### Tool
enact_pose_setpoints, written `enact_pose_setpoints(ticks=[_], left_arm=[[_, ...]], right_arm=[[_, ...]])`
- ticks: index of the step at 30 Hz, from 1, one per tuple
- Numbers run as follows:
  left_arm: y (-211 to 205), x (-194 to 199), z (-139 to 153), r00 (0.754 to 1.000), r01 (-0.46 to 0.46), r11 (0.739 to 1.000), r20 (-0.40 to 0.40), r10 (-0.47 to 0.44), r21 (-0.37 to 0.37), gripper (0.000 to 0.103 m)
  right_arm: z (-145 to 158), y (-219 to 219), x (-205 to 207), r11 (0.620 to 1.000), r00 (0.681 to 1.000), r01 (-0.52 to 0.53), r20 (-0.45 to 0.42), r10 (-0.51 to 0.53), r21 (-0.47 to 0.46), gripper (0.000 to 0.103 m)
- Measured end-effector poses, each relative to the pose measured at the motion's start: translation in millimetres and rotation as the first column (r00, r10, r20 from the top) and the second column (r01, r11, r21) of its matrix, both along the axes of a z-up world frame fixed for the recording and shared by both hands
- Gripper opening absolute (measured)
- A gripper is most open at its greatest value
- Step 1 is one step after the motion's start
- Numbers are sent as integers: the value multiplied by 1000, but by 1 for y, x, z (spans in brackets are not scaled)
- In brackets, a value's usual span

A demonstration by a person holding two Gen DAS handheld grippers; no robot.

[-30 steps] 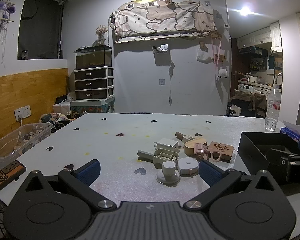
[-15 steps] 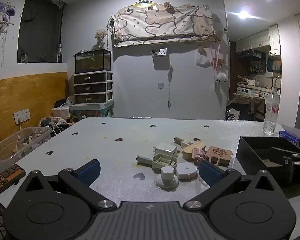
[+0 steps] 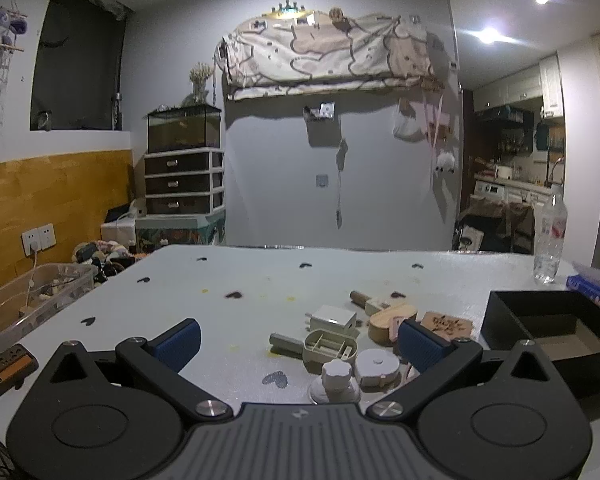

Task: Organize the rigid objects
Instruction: 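Grasp the white suction-cup knob with the left gripper while right gripper pinches the black box wall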

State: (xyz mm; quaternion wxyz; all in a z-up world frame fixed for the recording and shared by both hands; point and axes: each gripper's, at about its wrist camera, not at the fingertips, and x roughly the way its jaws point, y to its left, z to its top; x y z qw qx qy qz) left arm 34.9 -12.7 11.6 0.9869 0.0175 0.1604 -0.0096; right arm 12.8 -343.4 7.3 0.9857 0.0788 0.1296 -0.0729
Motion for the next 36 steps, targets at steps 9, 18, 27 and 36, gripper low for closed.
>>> enact_pose_setpoints(ticks=[9, 18, 27, 36], left_arm=[[-17, 43, -41, 990, 54, 998, -134, -51, 16, 103], [-29, 84, -73, 964, 68, 997, -260, -57, 33, 103], [-24, 106, -90, 941, 63, 995, -335, -35, 73, 103], [-15, 108, -99, 936, 92, 995, -343, -75, 32, 103]], right_arm=[[-24, -64, 23, 994, 987, 107, -126, -102, 36, 103], [-44, -87, 59, 997, 957, 62, -285, -47, 42, 86], [-61, -99, 86, 997, 899, 10, -437, 27, 80, 38], [-60, -99, 89, 997, 888, -22, -456, 56, 79, 10]])
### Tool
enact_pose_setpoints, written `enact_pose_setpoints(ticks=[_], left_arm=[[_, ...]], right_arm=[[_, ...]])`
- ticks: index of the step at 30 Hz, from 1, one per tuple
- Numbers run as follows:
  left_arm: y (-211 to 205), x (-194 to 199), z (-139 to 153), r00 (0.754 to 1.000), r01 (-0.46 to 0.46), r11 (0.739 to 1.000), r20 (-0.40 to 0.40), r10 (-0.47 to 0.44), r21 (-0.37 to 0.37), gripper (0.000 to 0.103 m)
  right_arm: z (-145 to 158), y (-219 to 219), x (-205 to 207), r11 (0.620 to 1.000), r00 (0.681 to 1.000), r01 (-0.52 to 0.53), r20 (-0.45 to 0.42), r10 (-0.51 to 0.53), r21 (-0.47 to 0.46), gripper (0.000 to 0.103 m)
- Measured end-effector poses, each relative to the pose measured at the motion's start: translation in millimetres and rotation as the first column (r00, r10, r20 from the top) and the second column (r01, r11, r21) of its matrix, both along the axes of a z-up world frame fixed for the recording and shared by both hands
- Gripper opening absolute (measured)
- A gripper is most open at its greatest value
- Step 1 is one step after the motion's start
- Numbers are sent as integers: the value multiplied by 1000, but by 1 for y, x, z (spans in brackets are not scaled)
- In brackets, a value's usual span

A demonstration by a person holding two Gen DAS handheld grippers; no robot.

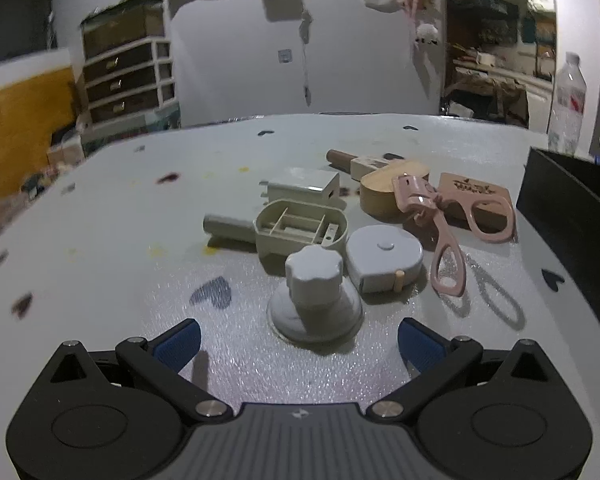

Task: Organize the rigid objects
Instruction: 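Grasp the white suction-cup knob with the left gripper while right gripper pinches the black box wall, then carry the knob into the black box and open the left gripper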

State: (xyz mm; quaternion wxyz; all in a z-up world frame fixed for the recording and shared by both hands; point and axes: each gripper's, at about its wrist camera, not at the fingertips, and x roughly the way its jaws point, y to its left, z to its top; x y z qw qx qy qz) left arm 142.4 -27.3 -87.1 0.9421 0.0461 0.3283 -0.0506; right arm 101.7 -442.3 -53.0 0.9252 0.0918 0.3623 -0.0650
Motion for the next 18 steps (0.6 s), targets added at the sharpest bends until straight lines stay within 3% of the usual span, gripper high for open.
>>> enact_pose_setpoints(ticks=[1, 10, 15, 18], left_arm=[[3, 1, -1, 1000, -16, 999, -3, 16, -29, 103], [-1, 9, 1, 1000, 20, 1000, -6, -20, -19, 101], [1, 18, 5, 999, -9, 999, 31, 11, -42, 61], [2, 18, 9, 998, -22, 998, 49, 25, -53, 52]], right_arm=[[0, 0, 1, 1000, 1000, 2, -4, -2, 6, 9], [2, 1, 4, 1000, 1000, 4, -19, -4, -21, 5], [1, 0, 3, 1000, 1000, -2, -13, 1, -16, 5], [1, 0, 3, 1000, 1000, 0, -15, -1, -15, 5]])
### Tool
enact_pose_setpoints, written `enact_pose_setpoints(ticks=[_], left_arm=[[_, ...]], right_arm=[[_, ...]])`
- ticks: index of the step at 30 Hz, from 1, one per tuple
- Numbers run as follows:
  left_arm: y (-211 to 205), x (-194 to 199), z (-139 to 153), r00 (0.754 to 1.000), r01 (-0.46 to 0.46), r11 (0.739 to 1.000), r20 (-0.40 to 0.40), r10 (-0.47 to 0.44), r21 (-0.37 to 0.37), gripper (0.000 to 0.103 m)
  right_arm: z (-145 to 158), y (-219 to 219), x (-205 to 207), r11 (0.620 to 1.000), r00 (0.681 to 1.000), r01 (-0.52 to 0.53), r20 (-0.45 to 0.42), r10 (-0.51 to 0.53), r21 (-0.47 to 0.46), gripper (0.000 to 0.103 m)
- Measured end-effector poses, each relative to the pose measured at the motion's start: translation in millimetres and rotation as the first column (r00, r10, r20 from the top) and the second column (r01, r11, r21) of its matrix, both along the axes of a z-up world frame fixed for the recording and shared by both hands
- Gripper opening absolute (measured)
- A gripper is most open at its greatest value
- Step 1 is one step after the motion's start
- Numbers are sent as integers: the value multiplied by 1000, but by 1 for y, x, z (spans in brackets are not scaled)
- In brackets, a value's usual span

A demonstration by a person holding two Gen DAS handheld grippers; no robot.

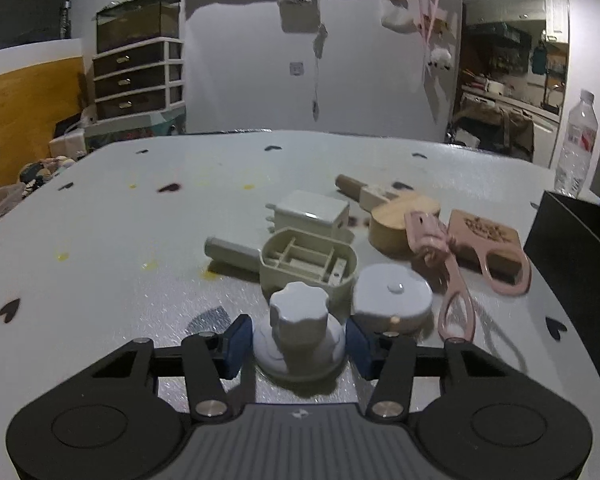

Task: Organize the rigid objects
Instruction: 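Carry the knob into the black box and open the left gripper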

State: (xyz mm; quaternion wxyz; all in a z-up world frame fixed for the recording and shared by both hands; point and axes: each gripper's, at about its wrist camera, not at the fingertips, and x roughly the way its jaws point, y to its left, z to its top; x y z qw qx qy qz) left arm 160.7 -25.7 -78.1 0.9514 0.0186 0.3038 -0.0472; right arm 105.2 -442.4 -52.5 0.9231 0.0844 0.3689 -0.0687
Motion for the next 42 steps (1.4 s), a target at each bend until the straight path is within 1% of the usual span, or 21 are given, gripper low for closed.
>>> enact_pose_setpoints(ticks=[5, 10, 14, 17, 18, 20, 23, 28, 30, 31, 35, 37, 38, 39, 42], left_arm=[[0, -8, 12, 999, 23, 1000, 28, -23, -3, 52], [-1, -20, 33, 997, 47, 999, 65, -46, -24, 52], [-13, -29, 55, 989, 121, 991, 99, -114, -63, 52], [-34, -28, 71, 976, 198, 975, 108, -188, -98, 52], [-44, -26, 77, 969, 232, 966, 108, -220, -114, 52], [-63, -22, 86, 953, 297, 944, 107, -283, -142, 52], [-100, -13, 95, 920, 392, 904, 93, -381, -173, 52], [-162, 7, 92, 856, 511, 832, 41, -515, -219, 52], [-188, 19, 85, 834, 536, 809, 3, -552, -243, 52], [-198, 24, 82, 827, 540, 802, -19, -563, -254, 52], [-242, 45, 60, 807, 539, 795, -100, -582, -278, 52], [-259, 58, 50, 796, 533, 791, -137, -589, -300, 52], [-263, 61, 49, 791, 531, 788, -152, -593, -311, 52], [-270, 66, 46, 788, 526, 790, -170, -592, -315, 52], [-286, 80, 35, 785, 495, 807, -231, -574, -322, 52]], right_arm=[[1, 3, 1, 1000, 1000, 11, -15, -11, -2, 5], [2, 9, -1, 1000, 1000, 11, -24, -11, -17, 5], [1, 13, -2, 999, 1000, 17, -18, -17, -28, 5], [1, 11, -2, 999, 999, 34, -15, -34, -10, 5], [0, 11, -2, 999, 999, 37, -14, -37, -8, 5], [0, 11, -2, 999, 999, 37, -13, -37, -8, 5], [0, 10, -1, 999, 999, 34, -15, -34, -7, 5], [0, 11, -1, 999, 999, 28, -16, -29, -17, 5], [0, 11, 0, 1000, 1000, 23, -18, -24, -17, 5], [0, 12, 1, 1000, 1000, 20, -19, -21, -20, 5], [0, 18, 2, 999, 1000, -7, -25, 6, -37, 5], [0, 19, 3, 999, 999, -21, -25, 20, -41, 5], [0, 19, 4, 999, 999, -24, -26, 23, -40, 5], [1, 19, 5, 999, 999, -25, -27, 24, -37, 5], [2, 17, 7, 999, 999, -27, -31, 26, -31, 5]])
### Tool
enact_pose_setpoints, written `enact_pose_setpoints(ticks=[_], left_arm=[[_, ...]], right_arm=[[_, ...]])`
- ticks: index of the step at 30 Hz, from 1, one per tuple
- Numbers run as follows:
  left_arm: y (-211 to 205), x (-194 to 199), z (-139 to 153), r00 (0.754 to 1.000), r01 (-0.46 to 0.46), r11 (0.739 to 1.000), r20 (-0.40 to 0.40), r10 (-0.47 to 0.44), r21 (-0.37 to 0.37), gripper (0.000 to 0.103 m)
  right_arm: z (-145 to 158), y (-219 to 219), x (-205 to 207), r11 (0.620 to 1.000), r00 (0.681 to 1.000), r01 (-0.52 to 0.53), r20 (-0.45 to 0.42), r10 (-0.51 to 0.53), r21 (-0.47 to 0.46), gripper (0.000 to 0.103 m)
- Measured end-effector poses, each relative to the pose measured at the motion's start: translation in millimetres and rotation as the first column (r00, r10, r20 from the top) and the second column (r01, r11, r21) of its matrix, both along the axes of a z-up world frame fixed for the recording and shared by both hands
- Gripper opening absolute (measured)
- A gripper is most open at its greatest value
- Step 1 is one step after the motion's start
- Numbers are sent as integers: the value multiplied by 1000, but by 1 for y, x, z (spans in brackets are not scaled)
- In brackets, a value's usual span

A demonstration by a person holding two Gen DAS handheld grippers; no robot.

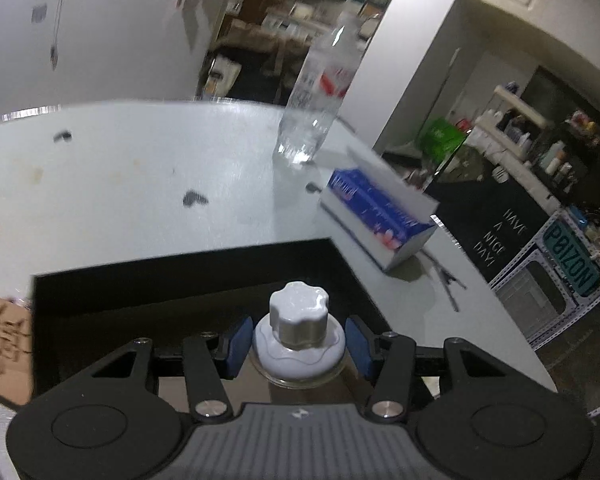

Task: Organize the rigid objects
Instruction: 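Carry the knob into the black box and open the left gripper, then move the left gripper back and grasp the pink eyelash curler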

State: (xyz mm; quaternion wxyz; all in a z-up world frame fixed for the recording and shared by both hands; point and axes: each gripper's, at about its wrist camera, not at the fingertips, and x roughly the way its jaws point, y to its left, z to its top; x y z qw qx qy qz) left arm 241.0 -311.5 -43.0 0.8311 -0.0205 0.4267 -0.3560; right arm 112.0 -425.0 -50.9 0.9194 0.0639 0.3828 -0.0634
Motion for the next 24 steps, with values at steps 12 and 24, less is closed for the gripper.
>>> enact_pose_setpoints(ticks=[12, 24], left_arm=[[-11, 35, -29, 991, -63, 998, -119, 62, -2, 56], [28, 5, 7, 999, -36, 998, -18, 35, -59, 95]], right_arm=[[0, 5, 5, 1000, 1000, -18, -11, 18, 11, 5], [0, 4, 6, 1000, 1000, 13, -21, -13, 22, 5]])
